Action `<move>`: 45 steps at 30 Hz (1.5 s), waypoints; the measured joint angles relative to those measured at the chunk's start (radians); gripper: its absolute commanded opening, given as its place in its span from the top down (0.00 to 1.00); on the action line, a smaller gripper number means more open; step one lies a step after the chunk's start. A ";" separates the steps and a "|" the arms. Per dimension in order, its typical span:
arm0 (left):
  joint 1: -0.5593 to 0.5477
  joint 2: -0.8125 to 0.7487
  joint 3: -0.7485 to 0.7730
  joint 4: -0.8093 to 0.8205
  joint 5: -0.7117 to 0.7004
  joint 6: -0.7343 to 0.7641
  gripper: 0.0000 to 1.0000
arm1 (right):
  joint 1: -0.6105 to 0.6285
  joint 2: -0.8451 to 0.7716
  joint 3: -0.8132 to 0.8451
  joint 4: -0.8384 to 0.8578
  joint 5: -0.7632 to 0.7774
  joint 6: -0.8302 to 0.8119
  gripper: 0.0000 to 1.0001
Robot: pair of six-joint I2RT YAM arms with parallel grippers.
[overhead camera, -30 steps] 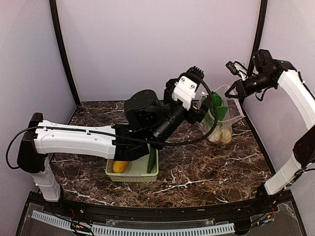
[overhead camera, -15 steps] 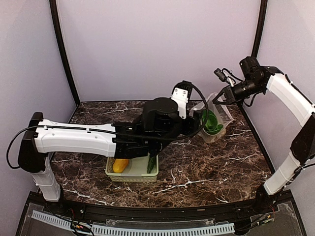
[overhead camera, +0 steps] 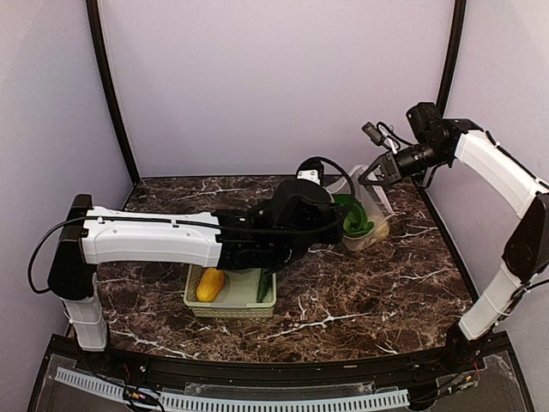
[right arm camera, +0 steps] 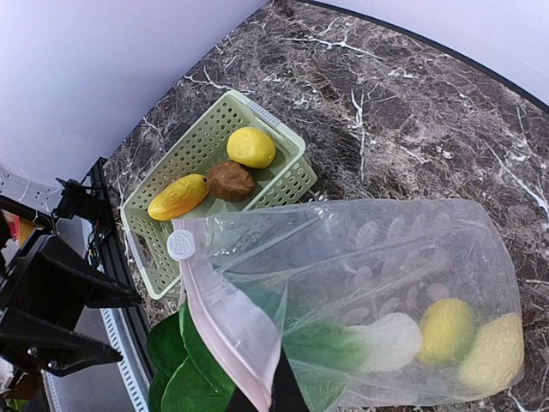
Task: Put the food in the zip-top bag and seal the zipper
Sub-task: Adjust the fake vegetable in the zipper food storage bag.
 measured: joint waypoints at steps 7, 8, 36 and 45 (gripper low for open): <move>0.042 -0.021 -0.126 0.083 0.087 -0.040 0.39 | 0.007 0.005 0.001 0.008 -0.002 0.005 1.00; 0.042 -0.032 -0.167 0.112 0.105 -0.033 0.38 | 0.007 0.010 0.002 0.010 -0.002 0.005 1.00; 0.035 0.052 -0.167 0.278 0.236 -0.019 0.45 | 0.015 0.035 0.011 0.016 -0.005 0.023 1.00; -0.011 0.025 -0.292 0.368 0.243 0.072 0.49 | 0.015 0.035 0.011 0.017 -0.005 0.023 1.00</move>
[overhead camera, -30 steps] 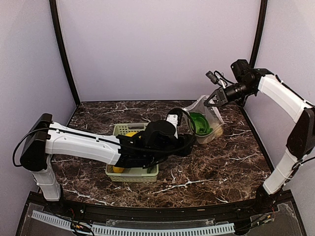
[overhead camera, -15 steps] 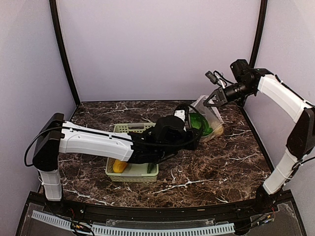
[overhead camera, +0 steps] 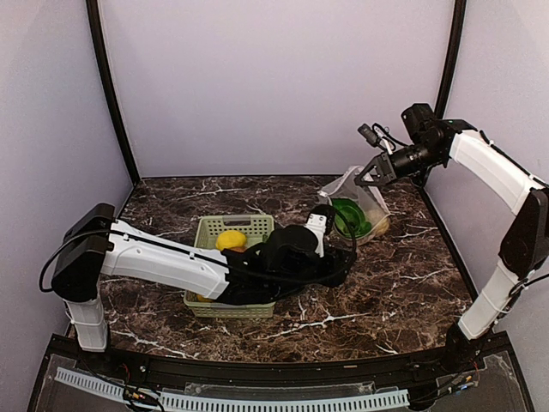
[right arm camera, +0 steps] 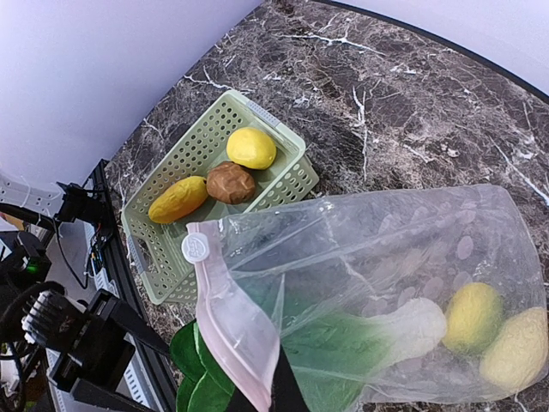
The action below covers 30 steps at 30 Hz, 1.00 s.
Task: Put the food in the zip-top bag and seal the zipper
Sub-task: Adjust the fake vegetable in the zipper food storage bag.
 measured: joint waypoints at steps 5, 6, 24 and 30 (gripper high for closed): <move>-0.014 0.000 -0.012 0.017 -0.002 -0.002 0.53 | 0.000 -0.001 0.000 0.000 0.000 0.001 1.00; -0.011 0.000 -0.012 0.023 -0.004 -0.008 0.55 | 0.000 -0.002 0.000 0.000 0.000 0.001 1.00; 0.067 0.085 0.043 0.107 0.075 -0.177 0.55 | 0.010 -0.078 -0.080 0.017 -0.003 0.002 1.00; 0.066 0.093 0.085 0.132 0.146 -0.188 0.52 | 0.011 -0.079 -0.090 0.027 -0.005 0.002 1.00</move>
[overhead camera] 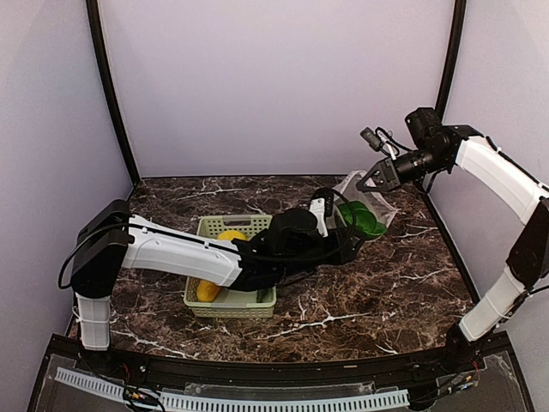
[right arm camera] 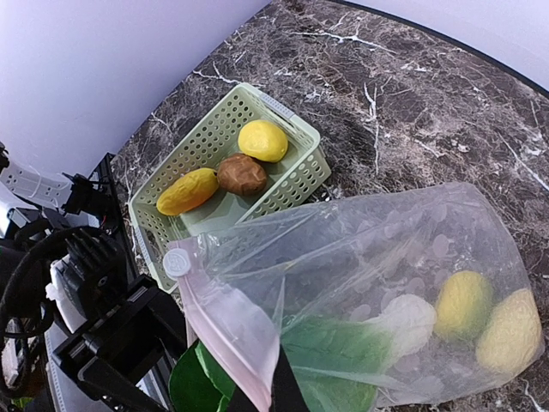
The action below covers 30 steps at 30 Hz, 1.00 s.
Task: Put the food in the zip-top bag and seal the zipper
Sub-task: Adjust the fake vegetable in the zipper food storage bag.
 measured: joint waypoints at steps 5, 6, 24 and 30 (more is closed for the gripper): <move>0.000 0.003 0.019 0.009 0.031 -0.018 0.51 | 0.000 0.000 -0.002 0.005 -0.002 0.000 1.00; 0.000 0.004 0.021 0.008 0.032 -0.022 0.52 | 0.000 0.000 -0.002 0.005 -0.003 0.000 1.00; 0.032 0.021 0.051 -0.168 -0.121 -0.114 0.88 | 0.034 -0.036 -0.045 0.007 -0.016 -0.024 1.00; 0.071 0.027 0.073 -0.281 -0.232 -0.086 0.63 | 0.104 -0.043 -0.047 -0.056 -0.078 -0.077 1.00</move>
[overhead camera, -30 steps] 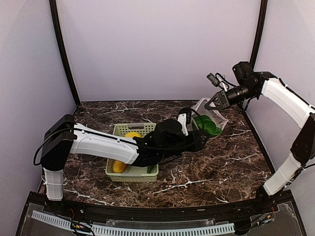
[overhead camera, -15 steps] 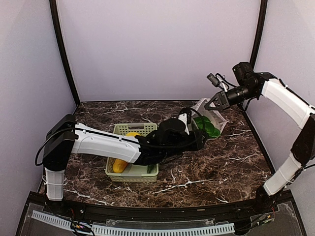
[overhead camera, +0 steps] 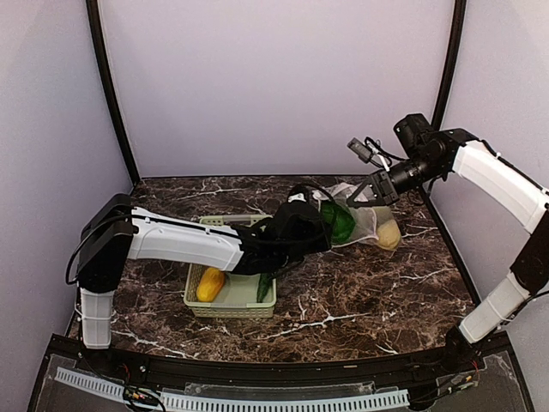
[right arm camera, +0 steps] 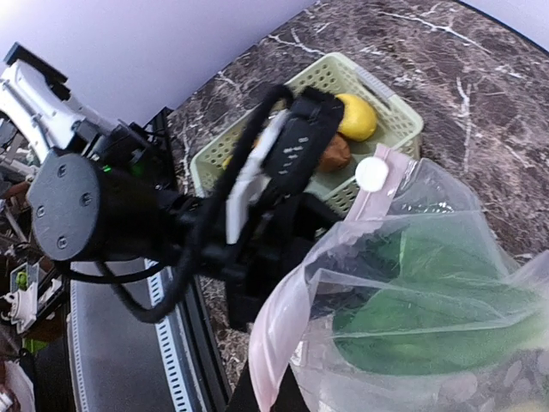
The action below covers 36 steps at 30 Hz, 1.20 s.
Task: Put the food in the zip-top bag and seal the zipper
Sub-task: Adjust the fake vegetable in the zipper food storage bag, then pick up the fake fruit from the bin.
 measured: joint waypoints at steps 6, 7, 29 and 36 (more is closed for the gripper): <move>0.025 0.008 0.039 -0.061 -0.053 0.022 0.57 | 0.027 0.000 0.029 -0.053 -0.034 -0.024 1.00; 0.026 0.008 0.040 -0.060 -0.055 0.033 0.56 | 0.027 0.000 0.031 -0.053 -0.024 -0.023 1.00; 0.025 -0.395 -0.131 0.030 0.107 0.352 0.01 | -0.134 0.119 0.270 -0.037 0.246 0.003 1.00; 0.029 -0.475 -0.192 -0.130 0.003 0.385 0.01 | -0.173 0.143 0.391 -0.061 0.324 -0.047 1.00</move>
